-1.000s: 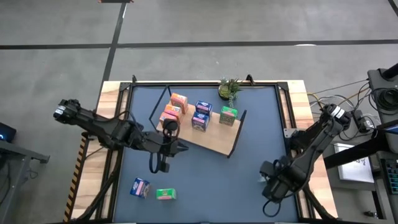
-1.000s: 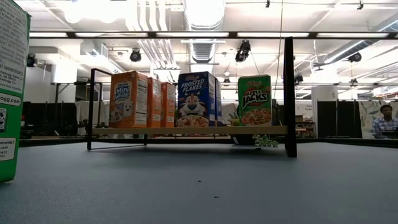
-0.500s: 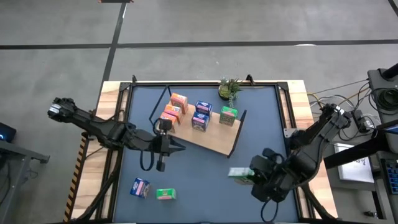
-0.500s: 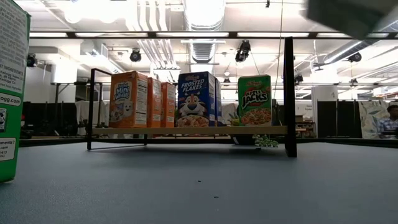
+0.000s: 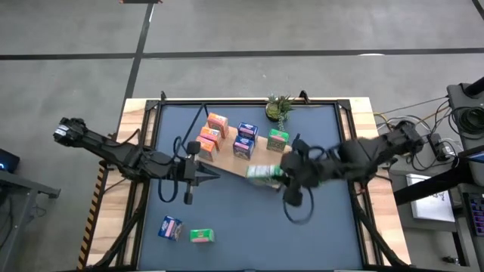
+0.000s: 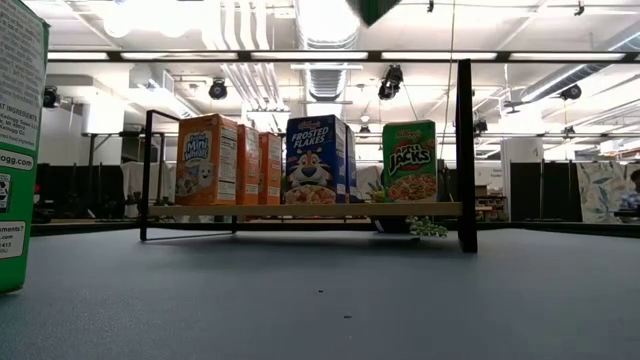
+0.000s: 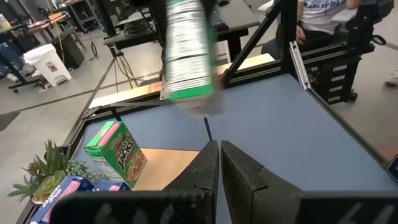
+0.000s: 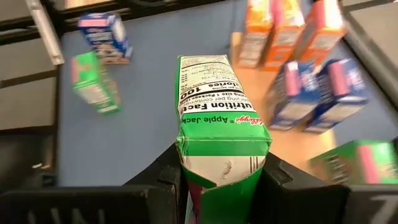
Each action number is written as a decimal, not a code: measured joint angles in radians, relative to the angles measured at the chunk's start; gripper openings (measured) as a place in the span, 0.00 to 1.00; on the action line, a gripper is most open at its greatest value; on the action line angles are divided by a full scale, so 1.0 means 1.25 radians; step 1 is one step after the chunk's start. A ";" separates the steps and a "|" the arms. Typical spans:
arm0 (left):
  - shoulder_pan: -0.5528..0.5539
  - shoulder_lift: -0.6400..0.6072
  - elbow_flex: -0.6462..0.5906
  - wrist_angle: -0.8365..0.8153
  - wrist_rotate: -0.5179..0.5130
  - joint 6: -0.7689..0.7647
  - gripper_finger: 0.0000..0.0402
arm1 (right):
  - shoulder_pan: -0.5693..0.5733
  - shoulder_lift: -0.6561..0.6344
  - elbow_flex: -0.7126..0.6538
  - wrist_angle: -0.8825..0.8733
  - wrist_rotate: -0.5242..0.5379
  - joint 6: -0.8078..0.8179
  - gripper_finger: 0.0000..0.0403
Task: Stack cereal on shelf
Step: Put the right green cereal box on the shelf aligned with other green cereal box, then put the green cereal box on the shelf aligned with other green cereal boxes
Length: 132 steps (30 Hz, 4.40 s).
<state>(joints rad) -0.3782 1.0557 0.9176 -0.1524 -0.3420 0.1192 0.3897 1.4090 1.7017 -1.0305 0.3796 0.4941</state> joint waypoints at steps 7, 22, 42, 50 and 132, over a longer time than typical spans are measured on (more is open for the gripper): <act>0.000 -0.005 0.000 -0.003 0.000 0.001 0.00 | -0.167 0.025 0.011 -0.012 -0.133 -0.127 0.25; 0.000 -0.003 0.000 -0.010 -0.013 0.002 0.00 | -0.276 0.267 0.075 -0.207 -0.179 -0.244 0.25; 0.000 -0.004 0.000 -0.040 -0.013 0.002 0.00 | -0.338 0.431 0.220 -0.353 -0.185 -0.174 0.25; 0.000 -0.003 0.000 -0.045 -0.013 0.002 0.00 | -0.339 0.440 0.220 -0.351 -0.184 -0.181 0.38; 0.000 -0.003 0.000 -0.056 -0.013 0.009 0.00 | -0.360 0.393 0.333 -0.360 -0.198 -0.395 0.03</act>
<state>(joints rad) -0.3779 1.0519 0.9176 -0.2226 -0.3576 0.1306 -0.0608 1.9005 2.1179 -1.4810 0.1316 0.0002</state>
